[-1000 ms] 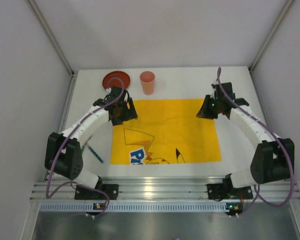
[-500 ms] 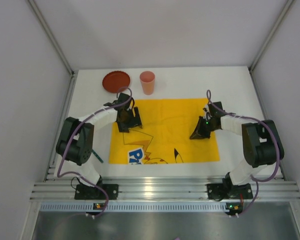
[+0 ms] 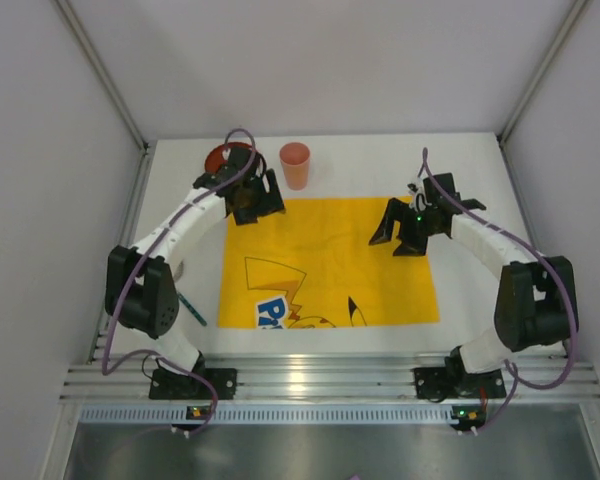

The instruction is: Set the dinner table for one person

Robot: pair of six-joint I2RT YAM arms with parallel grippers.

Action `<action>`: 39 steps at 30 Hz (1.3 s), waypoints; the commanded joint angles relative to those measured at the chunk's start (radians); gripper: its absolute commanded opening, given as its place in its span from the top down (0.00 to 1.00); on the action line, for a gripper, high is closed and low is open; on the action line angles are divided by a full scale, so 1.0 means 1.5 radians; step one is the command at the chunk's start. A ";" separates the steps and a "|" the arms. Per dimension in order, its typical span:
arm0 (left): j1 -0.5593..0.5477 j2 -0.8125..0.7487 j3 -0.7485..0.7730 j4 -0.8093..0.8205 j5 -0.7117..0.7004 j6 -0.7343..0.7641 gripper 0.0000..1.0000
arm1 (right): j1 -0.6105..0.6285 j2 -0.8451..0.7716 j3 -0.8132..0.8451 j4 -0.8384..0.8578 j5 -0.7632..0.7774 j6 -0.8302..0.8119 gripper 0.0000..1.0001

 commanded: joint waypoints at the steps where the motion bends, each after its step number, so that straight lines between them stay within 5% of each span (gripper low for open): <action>1: 0.008 -0.010 0.128 -0.010 -0.046 0.023 0.18 | 0.005 -0.075 0.044 -0.085 0.001 -0.024 0.16; 12: 0.035 0.272 0.504 -0.051 -0.074 0.052 0.19 | 0.003 -0.203 -0.065 -0.114 0.028 -0.014 0.13; 24: 0.059 0.447 0.636 -0.032 -0.053 0.031 0.21 | -0.006 -0.238 -0.098 -0.119 0.050 -0.014 0.16; 27: 0.059 0.467 0.643 -0.040 -0.058 0.036 0.33 | -0.006 -0.229 -0.089 -0.122 0.053 -0.020 0.16; 31: 0.059 0.470 0.640 -0.053 -0.067 0.045 0.78 | -0.007 -0.206 -0.062 -0.121 0.048 -0.026 0.17; 32: 0.059 0.467 0.640 -0.055 -0.071 0.047 0.98 | -0.005 -0.199 -0.053 -0.121 0.043 -0.028 0.18; 39: 0.022 0.378 0.594 -0.076 -0.086 0.087 1.00 | 0.016 -0.095 0.132 -0.125 0.002 -0.019 0.18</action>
